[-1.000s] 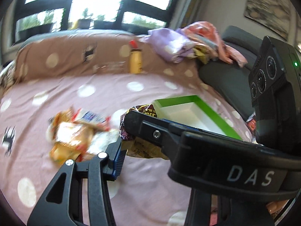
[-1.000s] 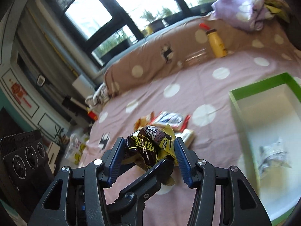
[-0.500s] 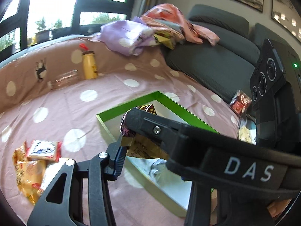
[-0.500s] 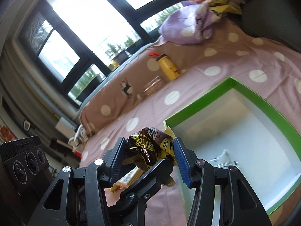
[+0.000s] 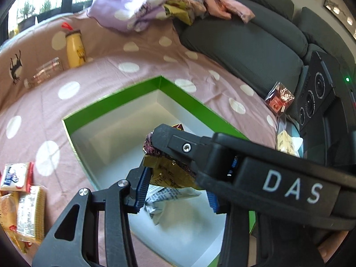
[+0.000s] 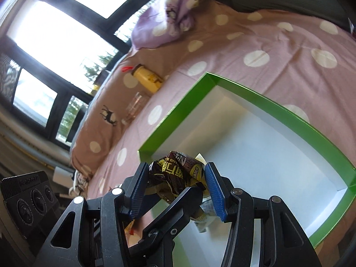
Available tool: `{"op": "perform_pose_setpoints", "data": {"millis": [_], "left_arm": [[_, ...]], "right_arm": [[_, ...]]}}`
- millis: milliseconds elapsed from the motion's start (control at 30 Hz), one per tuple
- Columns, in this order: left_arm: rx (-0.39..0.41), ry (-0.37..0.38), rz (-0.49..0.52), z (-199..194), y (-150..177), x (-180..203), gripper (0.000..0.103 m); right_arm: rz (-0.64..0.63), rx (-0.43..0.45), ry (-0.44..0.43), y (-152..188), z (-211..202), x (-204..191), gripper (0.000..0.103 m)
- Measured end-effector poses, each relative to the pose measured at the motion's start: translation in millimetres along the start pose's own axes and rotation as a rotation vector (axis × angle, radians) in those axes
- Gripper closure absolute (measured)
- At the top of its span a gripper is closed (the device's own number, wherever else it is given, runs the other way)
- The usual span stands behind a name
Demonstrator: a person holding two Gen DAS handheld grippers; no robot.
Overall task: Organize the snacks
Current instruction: 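Carry the chip bag into the green box and release it, then withdraw the right gripper from the box toward the snack pile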
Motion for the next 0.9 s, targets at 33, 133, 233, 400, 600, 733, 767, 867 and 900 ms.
{"op": "perform_pose_setpoints", "data": {"millis": [33,133,233,400,600,733,767,867,900], "left_arm": [[-0.01,0.003,-0.005,3.2,1.1,-0.2,0.059],[-0.032,0.013,-0.014,10.3,3.0,-0.1,0.059],[-0.049,0.022,-0.028,14.2,3.8,-1.6,0.059],[-0.064,0.019,-0.031,16.5,4.4,-1.7,0.059],[-0.05,0.03,-0.051,17.5,6.1,-4.5,0.057],[0.01,0.008,-0.034,-0.9,8.6,-4.2,0.057],[0.027,-0.001,-0.027,-7.8,9.7,-4.9,0.054],[0.077,-0.045,-0.028,-33.1,14.3,-11.5,0.04],[0.094,-0.059,-0.031,-42.3,16.4,-14.7,0.037]], "right_arm": [[0.012,-0.008,0.006,-0.4,1.9,3.4,0.048],[0.029,-0.025,0.025,-0.8,5.6,9.1,0.048],[0.043,-0.037,0.037,-0.7,9.0,12.7,0.048],[0.064,-0.048,0.037,0.0,10.1,16.1,0.048],[0.07,-0.039,0.056,-0.9,9.7,17.1,0.048],[0.0,0.009,0.089,0.0,0.0,4.2,0.048],[-0.015,0.029,0.089,0.7,-4.0,0.2,0.044],[-0.058,0.079,0.048,3.3,-15.0,-13.6,0.032],[-0.073,0.091,0.034,4.8,-18.2,-19.1,0.031]]}}
Point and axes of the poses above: each gripper's, at about its wrist camera, not at the fingertips, and z roughly the way its jaws point, x to its right, y to its underside, the point moved 3 cm from there along z, roughly the way its jaws point, and after that the axes turned 3 degrees about y, right-handed, at the moved point
